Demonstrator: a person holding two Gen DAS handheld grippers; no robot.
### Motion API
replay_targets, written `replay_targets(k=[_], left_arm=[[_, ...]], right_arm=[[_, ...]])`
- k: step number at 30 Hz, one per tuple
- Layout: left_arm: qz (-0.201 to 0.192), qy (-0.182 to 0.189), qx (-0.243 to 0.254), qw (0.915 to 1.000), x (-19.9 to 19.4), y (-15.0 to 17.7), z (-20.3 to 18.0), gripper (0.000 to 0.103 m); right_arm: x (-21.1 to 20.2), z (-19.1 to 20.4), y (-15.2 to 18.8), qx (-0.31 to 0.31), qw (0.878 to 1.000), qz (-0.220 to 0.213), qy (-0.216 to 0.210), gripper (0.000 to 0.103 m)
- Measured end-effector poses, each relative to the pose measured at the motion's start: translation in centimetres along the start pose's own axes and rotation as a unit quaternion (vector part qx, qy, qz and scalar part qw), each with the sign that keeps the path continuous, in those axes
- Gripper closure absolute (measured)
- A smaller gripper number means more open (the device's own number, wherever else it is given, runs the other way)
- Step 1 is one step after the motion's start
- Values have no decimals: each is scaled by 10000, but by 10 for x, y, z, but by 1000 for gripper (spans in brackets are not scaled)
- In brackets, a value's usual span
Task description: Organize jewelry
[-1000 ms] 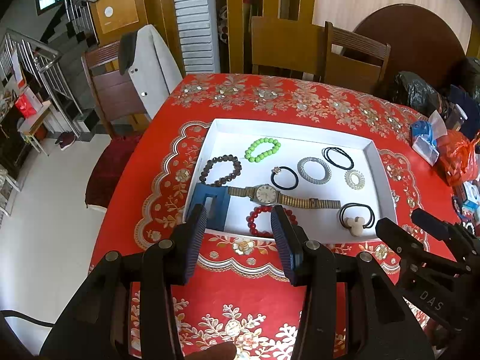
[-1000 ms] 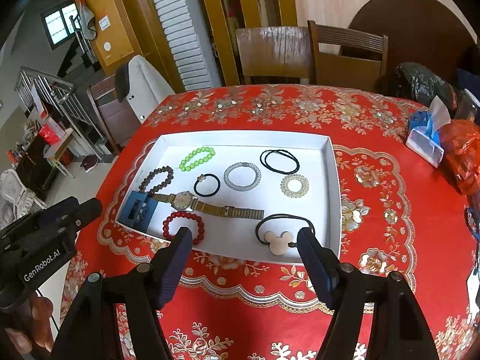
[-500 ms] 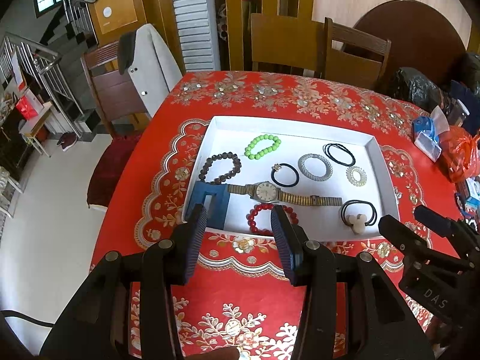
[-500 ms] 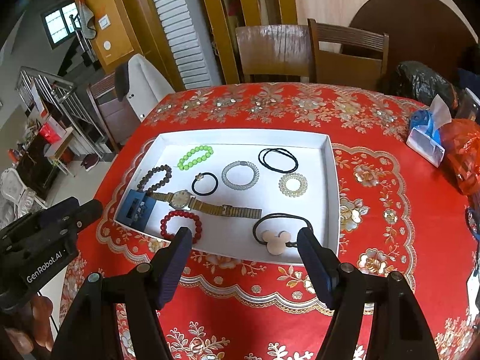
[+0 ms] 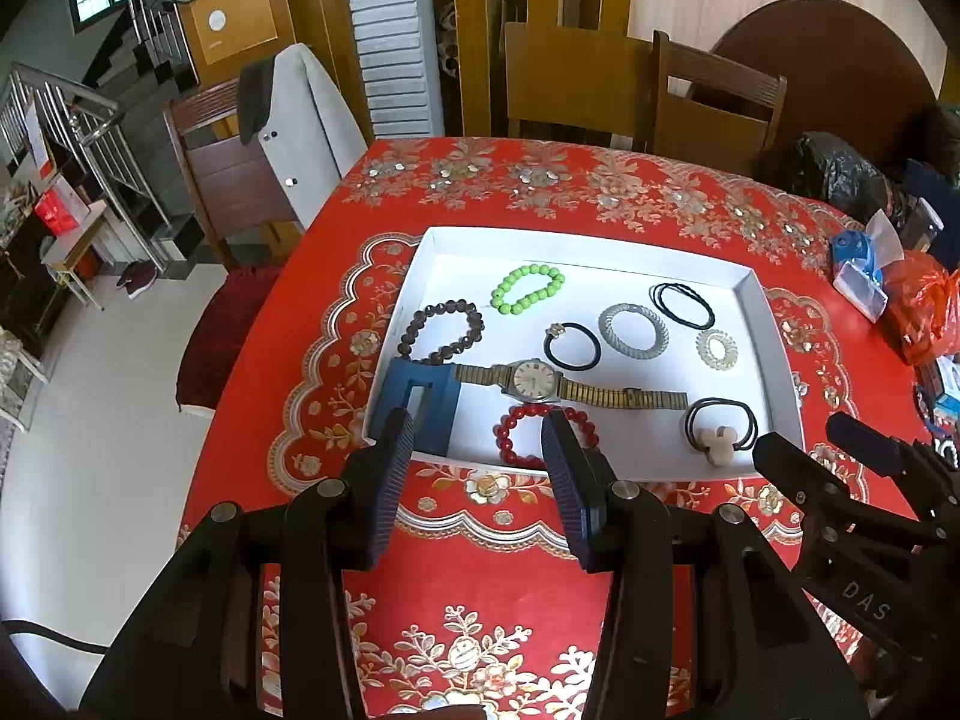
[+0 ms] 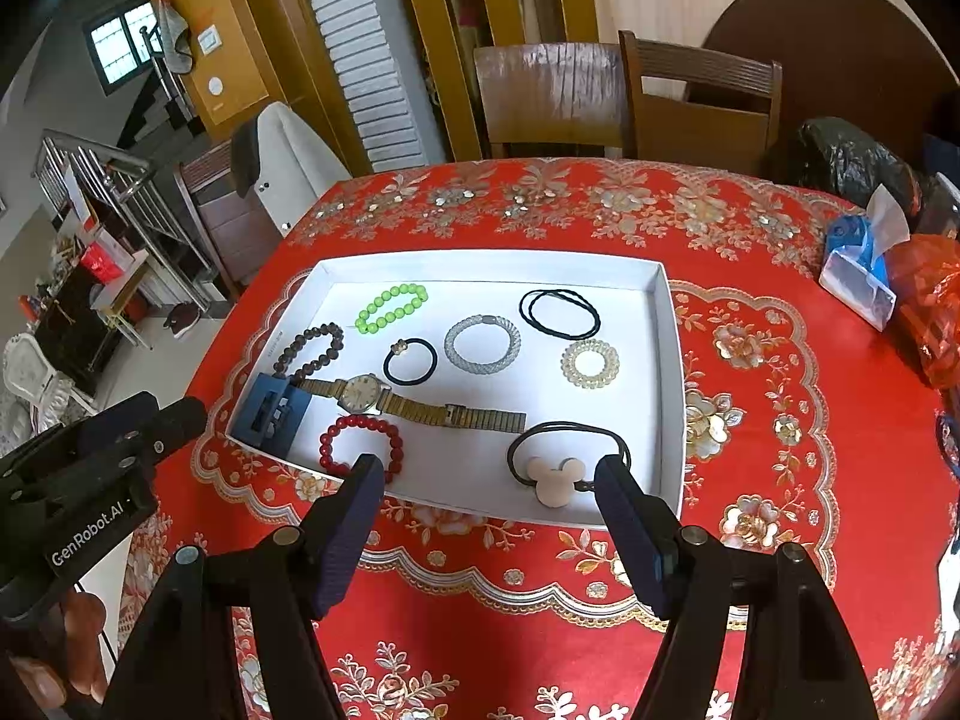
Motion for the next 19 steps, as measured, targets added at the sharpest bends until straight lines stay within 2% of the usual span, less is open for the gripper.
replay_targets(k=[14, 19], left_arm=[[19, 17, 30, 10000, 6, 1, -2, 59], [41, 97, 67, 9999, 10, 3, -3, 59]], right_arm=[[4, 1, 3, -30, 10000, 69, -6, 33], [4, -14, 3, 63, 9999, 42, -84, 33]])
Point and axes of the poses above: each gripper's, at about its wrist camera, not at the fingertips, and x roughly the way its jaws point, z to its left, y to its underside, the point moved 10 cm from there along x, roughly the way its jaws point, and after that the axes turned 14 degrees about x, right-handed, at the moved point
